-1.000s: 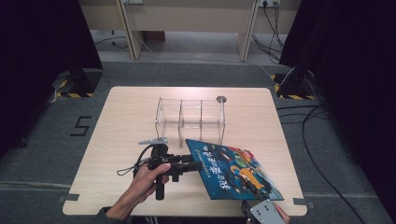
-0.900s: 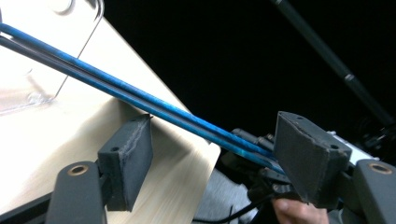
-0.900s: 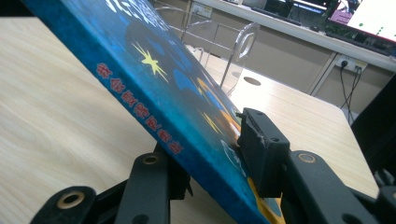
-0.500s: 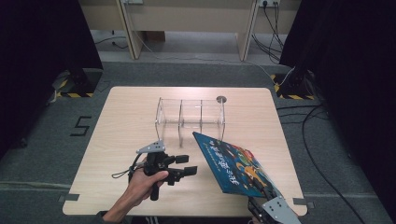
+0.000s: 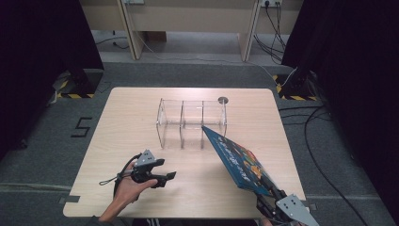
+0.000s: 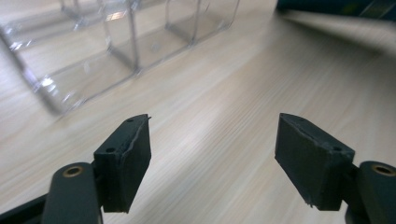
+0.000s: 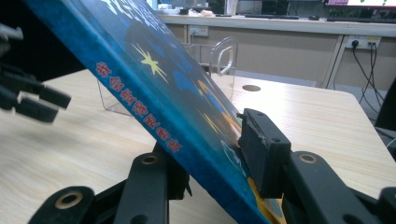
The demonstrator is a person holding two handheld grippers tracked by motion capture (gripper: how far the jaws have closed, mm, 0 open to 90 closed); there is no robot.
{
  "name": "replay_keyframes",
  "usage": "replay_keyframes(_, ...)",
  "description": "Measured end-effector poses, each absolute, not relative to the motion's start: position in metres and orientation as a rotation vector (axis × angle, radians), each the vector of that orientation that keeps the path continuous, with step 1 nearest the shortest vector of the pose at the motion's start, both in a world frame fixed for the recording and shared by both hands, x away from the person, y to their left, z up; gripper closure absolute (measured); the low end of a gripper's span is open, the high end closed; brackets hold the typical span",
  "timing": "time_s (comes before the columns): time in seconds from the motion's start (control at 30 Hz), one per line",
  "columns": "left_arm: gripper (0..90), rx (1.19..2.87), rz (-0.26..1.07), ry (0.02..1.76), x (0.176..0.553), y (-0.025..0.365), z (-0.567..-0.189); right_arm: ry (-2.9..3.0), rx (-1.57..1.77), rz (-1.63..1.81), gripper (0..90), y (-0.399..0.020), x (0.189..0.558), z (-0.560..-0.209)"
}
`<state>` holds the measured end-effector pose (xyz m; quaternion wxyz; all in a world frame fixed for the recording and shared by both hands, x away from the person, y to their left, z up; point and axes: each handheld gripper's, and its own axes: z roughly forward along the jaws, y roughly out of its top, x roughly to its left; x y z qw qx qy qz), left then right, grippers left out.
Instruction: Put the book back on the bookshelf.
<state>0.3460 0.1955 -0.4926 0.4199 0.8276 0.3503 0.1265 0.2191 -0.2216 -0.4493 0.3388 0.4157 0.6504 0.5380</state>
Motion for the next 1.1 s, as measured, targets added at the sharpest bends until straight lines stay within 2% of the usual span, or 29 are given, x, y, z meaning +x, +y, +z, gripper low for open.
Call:
replay_keyframes(0.23, 21.5, 2.237, 0.389, 0.916, 0.355, 0.204, -0.512, 1.67, 1.121, 1.459, 63.6, -0.231, 0.222, -0.448)
replay_keyframes(0.3, 19.1, 2.229, 0.374, 0.932, 0.357, 0.205, -0.514, 1.658, 1.142, 1.478, 63.6, -0.234, 0.222, -0.448)
replay_keyframes(0.8, 18.2, 2.217, 0.354, 0.948, 0.359, 0.208, -0.515, 1.555, 1.3, 1.675, 64.1, -0.26, 0.224, -0.449)
replay_keyframes(1.1, 17.9, 2.22, 0.351, 0.941, 0.359, 0.208, -0.515, 1.607, 1.264, 1.721, 72.7, -0.26, 0.22, -0.456)
